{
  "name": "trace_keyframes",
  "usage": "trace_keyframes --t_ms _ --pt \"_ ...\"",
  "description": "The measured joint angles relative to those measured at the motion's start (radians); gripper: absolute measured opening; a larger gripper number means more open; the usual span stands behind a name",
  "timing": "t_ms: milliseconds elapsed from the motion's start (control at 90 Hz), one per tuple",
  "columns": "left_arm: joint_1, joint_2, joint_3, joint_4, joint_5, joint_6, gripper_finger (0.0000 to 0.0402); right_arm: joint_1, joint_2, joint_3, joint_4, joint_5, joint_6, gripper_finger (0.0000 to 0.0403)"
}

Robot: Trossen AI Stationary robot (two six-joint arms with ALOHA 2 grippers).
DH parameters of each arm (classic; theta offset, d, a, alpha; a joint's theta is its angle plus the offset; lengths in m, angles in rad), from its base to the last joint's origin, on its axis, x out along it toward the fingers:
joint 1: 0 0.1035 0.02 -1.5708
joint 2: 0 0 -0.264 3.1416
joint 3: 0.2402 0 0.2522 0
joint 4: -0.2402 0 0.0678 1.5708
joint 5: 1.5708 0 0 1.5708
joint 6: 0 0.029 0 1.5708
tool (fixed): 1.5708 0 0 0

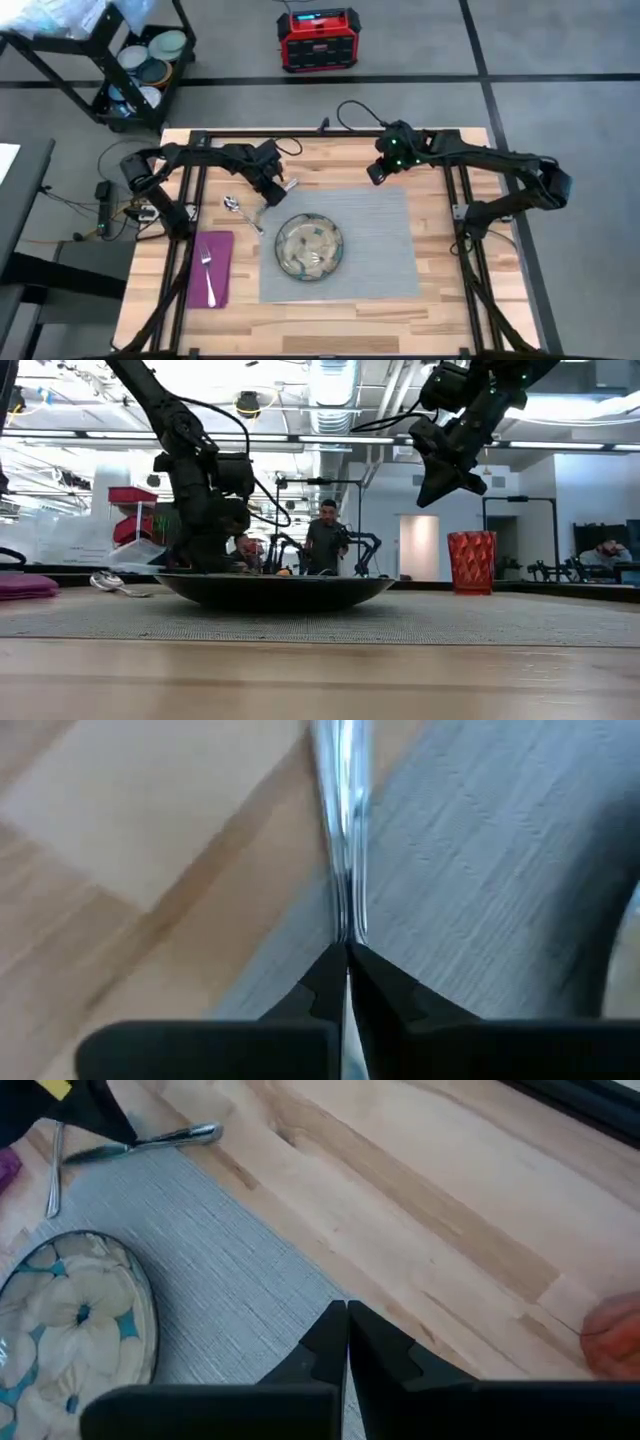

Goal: Set table place
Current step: Move the silver knife beside the white floral patterned plate on the gray placemat

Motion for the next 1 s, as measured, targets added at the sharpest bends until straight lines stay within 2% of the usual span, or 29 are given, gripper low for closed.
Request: trace_keyframes --t_ms 133,367,644,1000 --pt "-0.023 0.044 0.002 0.059 0.1 0.018 0.0 0.005 0.0 0.0 0.0 0.0 0.0 0.0" --pt "-0.022 0.05 0.07 0.181 0.052 0.003 0.0 0.005 0.0 0.0 0.001 0.0 0.004 0.0" --pt "-0.02 0.15 0.18 0.102 0.077 0.064 0.0 0.012 0.0 0.0 0.002 0.0 0.004 0.0" --pt "-0.03 0.218 0.221 0.084 0.078 0.079 0.0 0.018 0.0 0.0 0.0 0.0 0.011 0.0"
